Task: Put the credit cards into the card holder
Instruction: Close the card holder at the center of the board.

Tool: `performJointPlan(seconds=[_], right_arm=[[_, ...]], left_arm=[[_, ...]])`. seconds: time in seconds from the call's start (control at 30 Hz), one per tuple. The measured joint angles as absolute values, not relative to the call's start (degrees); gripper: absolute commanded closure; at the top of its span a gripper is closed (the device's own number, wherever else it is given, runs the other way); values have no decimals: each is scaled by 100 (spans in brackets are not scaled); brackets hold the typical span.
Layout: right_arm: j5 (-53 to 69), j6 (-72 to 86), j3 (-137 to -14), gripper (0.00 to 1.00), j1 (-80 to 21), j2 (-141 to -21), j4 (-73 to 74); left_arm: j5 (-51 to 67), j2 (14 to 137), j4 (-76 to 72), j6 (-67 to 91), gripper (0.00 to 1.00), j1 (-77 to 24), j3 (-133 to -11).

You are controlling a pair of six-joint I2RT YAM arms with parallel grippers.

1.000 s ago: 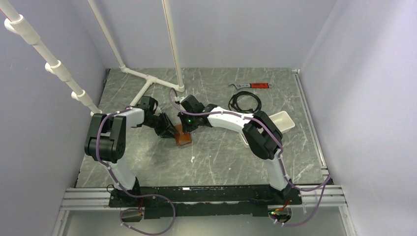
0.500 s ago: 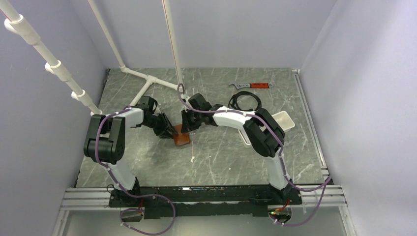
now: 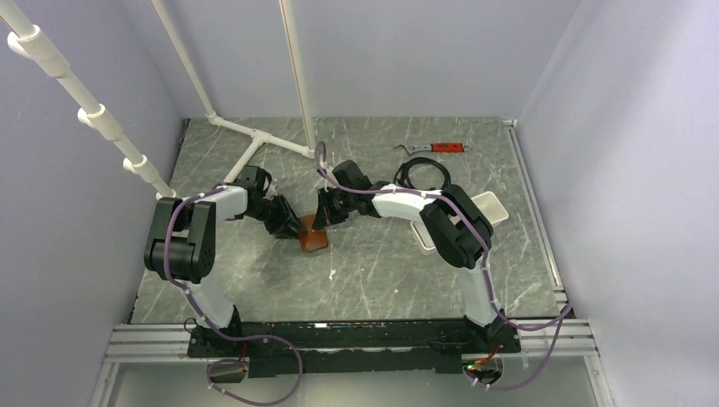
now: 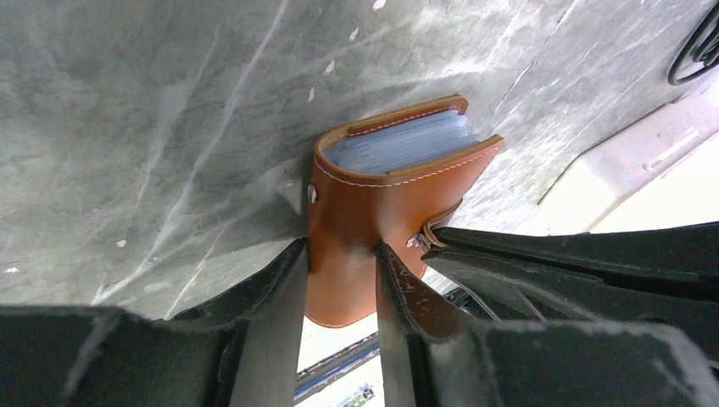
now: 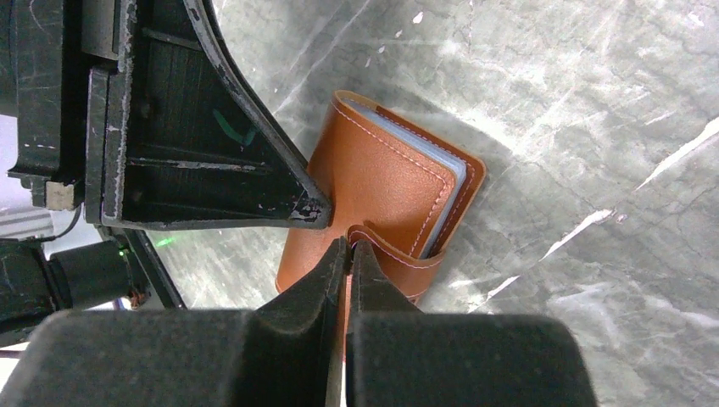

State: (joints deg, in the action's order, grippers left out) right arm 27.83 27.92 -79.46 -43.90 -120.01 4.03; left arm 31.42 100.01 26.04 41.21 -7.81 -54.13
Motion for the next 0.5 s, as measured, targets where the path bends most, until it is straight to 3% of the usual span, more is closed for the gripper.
performJointPlan(seconds=[0.5], right_arm=[[2609, 2368, -7964, 100, -4464, -11955, 489]], left_arm=[[3142, 10001, 2604, 4121, 63, -781, -5413]])
